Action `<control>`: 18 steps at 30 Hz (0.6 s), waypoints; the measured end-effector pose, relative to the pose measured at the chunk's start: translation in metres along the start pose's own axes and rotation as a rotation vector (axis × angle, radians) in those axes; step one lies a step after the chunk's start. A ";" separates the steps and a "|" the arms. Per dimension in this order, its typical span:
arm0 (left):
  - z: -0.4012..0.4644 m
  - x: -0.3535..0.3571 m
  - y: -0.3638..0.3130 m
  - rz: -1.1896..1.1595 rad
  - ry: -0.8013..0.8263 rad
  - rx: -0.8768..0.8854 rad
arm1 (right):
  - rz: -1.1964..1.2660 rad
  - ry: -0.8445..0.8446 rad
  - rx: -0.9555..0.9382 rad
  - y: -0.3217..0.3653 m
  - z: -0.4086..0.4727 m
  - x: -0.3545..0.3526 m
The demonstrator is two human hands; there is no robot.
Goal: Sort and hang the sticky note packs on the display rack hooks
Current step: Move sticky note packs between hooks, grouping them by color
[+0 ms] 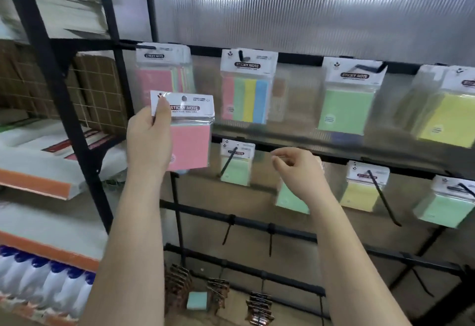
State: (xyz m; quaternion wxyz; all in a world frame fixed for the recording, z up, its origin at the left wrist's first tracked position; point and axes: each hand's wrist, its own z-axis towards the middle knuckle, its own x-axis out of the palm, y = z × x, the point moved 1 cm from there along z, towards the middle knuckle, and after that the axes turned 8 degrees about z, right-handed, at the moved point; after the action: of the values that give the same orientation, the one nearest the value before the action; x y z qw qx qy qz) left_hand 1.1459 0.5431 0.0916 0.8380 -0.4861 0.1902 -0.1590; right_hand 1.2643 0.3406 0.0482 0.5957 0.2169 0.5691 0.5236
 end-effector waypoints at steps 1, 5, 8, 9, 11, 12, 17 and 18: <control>0.014 -0.008 0.005 -0.010 0.019 0.008 | 0.003 -0.015 0.012 0.005 0.003 0.014; 0.062 -0.036 0.016 0.015 0.100 0.069 | 0.013 -0.093 0.093 0.016 0.010 0.069; 0.090 -0.054 0.023 0.049 0.127 0.135 | 0.033 -0.153 0.169 0.020 0.011 0.102; 0.097 -0.060 0.024 0.057 0.127 0.158 | 0.028 -0.167 0.193 0.022 0.010 0.111; 0.110 -0.070 0.026 0.026 0.134 0.172 | 0.000 -0.196 0.221 0.025 0.009 0.124; 0.115 -0.074 0.028 0.002 0.135 0.164 | -0.014 -0.217 0.227 0.027 0.008 0.128; 0.132 -0.087 0.025 -0.122 0.117 0.164 | -0.081 -0.281 0.240 0.031 0.008 0.136; 0.134 -0.088 0.023 -0.139 0.117 0.167 | -0.086 -0.283 0.241 0.031 0.009 0.136</control>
State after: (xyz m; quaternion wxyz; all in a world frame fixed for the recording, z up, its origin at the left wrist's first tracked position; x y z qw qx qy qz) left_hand 1.1343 0.6949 0.1473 0.8500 -0.4166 0.1906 -0.2600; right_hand 1.2339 0.4736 0.0157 0.6614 0.3337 0.5471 0.3898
